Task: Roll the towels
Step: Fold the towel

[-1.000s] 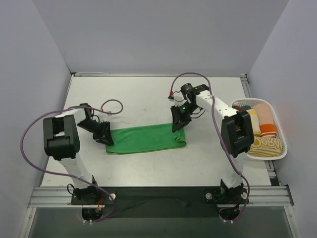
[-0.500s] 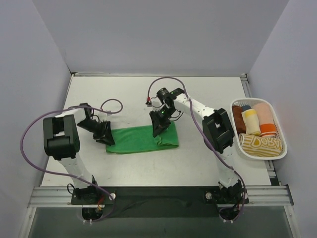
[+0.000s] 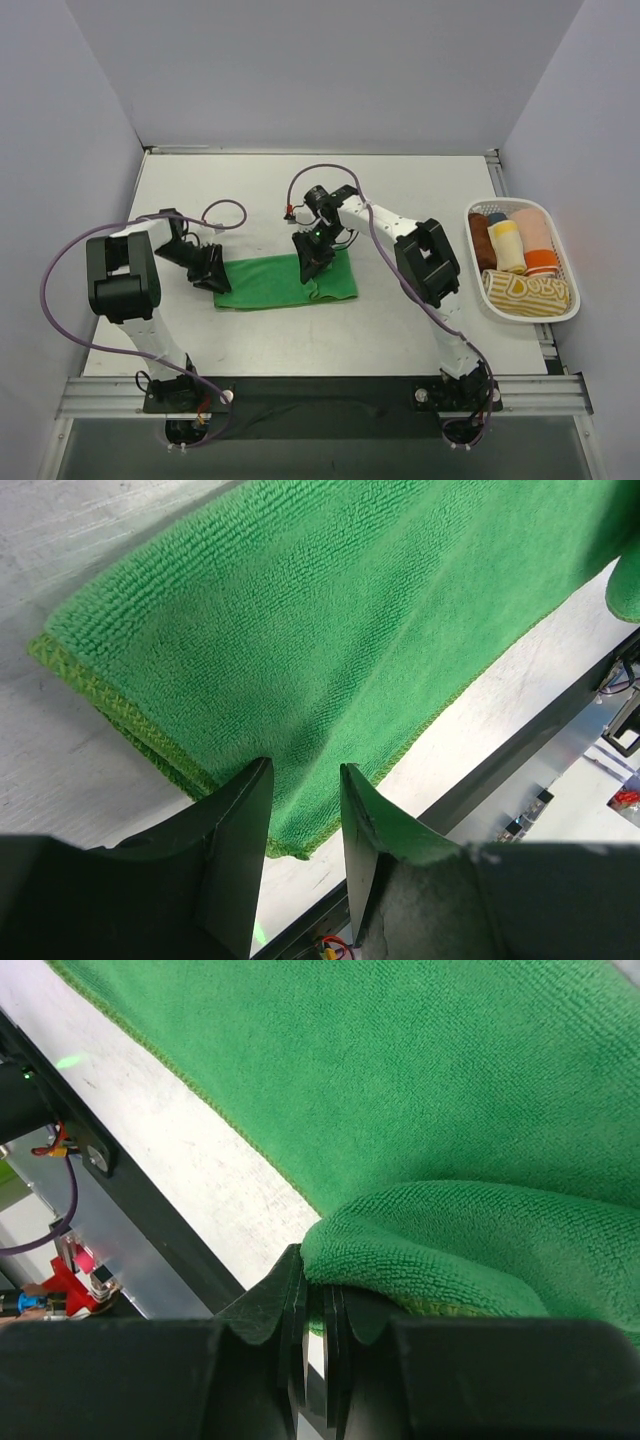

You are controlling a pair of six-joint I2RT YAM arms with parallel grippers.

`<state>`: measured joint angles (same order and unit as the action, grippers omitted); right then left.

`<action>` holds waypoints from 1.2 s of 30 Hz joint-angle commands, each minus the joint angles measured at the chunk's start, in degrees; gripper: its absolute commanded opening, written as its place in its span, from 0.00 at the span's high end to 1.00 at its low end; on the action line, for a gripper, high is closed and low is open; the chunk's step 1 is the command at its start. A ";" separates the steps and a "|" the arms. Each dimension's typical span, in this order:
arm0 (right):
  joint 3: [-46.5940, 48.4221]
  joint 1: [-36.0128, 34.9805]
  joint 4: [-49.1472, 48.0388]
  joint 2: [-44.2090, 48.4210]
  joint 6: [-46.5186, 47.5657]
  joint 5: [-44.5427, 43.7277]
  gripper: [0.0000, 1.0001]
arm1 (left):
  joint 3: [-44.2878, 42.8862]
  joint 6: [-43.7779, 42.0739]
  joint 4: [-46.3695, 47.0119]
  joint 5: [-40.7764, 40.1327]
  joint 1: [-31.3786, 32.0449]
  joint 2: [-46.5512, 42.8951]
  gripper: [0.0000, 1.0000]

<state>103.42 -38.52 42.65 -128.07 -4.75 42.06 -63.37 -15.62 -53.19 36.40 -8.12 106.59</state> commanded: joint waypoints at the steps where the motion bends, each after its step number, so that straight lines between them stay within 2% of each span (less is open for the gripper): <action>1: 2.32 -0.94 0.94 -1.13 -0.43 -0.84 1.00 | -0.17 -0.29 -0.16 2.09 -0.49 -1.38 0.56; 9: 3.81 -1.55 0.06 -3.15 -0.43 -1.63 1.00 | 0.18 -0.47 -0.34 2.01 -0.76 -1.73 0.55; 12: 3.72 -2.17 0.24 -2.80 0.01 -1.55 0.84 | 0.18 -0.64 -0.42 2.18 -0.76 -1.73 0.54; 13: 3.20 -2.17 0.32 -2.45 0.09 -1.37 0.71 | 0.18 -0.73 -0.51 2.27 -0.76 -1.64 0.54; 16: 2.67 -2.52 0.50 0.87 0.10 -0.32 0.59 | 0.01 -0.91 -0.95 2.36 -0.93 -1.12 0.53; 19: 1.88 -1.91 0.59 6.49 1.23 0.56 0.54 | -0.08 -1.17 -1.21 2.36 -1.20 -1.03 0.54; 25: -2.77 1.95 0.50 14.07 2.82 1.53 0.56 | -0.26 -1.70 -1.74 2.01 -1.28 -0.94 0.54; 30: -8.83 5.30 0.68 14.52 0.63 -2.59 0.63 | -0.17 -1.52 -1.74 2.00 -1.63 -1.11 0.54; 34: -9.38 5.91 0.15 13.90 0.97 -9.00 0.60 | 0.09 -1.70 -1.74 1.92 -2.25 -1.56 0.54; 36: -8.24 6.00 0.15 12.07 0.71 -9.54 0.60 | 0.01 -1.70 -1.74 1.92 -2.43 -1.29 0.54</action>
<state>94.41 -31.66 41.36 -114.87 -3.49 36.16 -63.33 -15.90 -54.04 36.82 -9.89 106.56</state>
